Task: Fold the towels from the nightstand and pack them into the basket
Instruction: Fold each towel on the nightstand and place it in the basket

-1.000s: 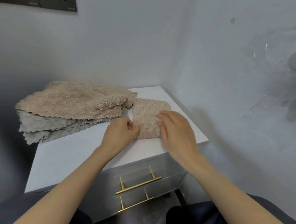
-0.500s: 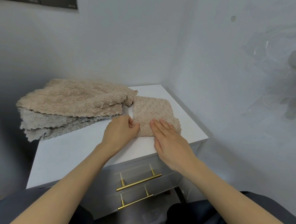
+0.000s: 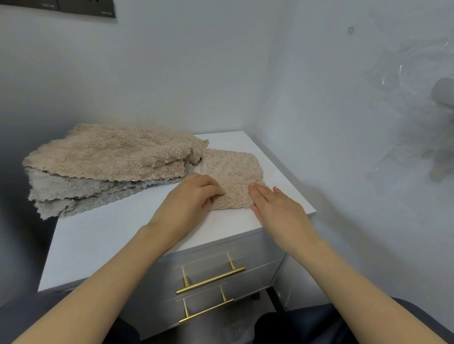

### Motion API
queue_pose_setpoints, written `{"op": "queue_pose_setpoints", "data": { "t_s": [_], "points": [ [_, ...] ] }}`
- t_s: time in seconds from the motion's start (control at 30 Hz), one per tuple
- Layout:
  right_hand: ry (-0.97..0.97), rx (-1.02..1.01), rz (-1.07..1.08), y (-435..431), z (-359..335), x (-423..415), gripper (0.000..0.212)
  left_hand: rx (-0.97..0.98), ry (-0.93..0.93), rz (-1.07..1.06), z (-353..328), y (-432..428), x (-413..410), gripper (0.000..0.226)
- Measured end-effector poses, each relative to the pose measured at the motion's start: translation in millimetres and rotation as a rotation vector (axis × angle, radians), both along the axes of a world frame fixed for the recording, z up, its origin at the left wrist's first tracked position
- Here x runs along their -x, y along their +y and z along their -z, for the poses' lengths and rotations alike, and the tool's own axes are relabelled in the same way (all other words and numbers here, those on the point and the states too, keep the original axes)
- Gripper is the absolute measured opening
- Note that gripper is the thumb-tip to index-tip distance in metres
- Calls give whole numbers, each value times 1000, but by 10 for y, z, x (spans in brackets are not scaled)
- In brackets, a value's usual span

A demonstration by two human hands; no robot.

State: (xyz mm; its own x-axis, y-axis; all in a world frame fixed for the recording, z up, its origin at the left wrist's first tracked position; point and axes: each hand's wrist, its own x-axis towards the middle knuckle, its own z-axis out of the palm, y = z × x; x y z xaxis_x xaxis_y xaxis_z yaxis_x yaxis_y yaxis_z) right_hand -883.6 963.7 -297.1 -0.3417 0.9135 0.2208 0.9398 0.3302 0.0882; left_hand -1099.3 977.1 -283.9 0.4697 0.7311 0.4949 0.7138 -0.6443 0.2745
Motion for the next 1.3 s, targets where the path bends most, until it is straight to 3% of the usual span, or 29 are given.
{"op": "queue_pose_setpoints", "data": {
  "t_s": [0.17,0.3,0.4,0.53,0.63,0.8,0.97,1.07,1.17,1.3],
  "points": [
    [3,-1,-74,42,-34,-97,59,103,23,0,18,-23,63,39],
    [116,-80,-93,9,-97,-140,44,108,6,6,11,8,93,38],
    [348,-17,-76,5,-155,-159,33,162,-97,-17,-11,45,98,31],
    [680,112,11,19,-244,-166,21,381,-313,-64,-13,115,77,21],
    [820,156,107,45,-253,-160,16,444,-394,-87,13,160,41,17],
    [961,218,271,106,-208,-183,10,490,-421,-168,58,234,-40,28],
    [884,153,376,150,-157,-152,19,437,-372,-260,84,267,-111,30],
    [720,-8,407,132,-157,-98,17,407,-354,-311,81,270,-130,31],
    [522,-262,207,63,-227,15,20,393,-329,-324,73,263,-151,32],
    [368,-148,-31,-72,-185,311,42,404,-336,-328,51,262,-157,31]
  ]
}}
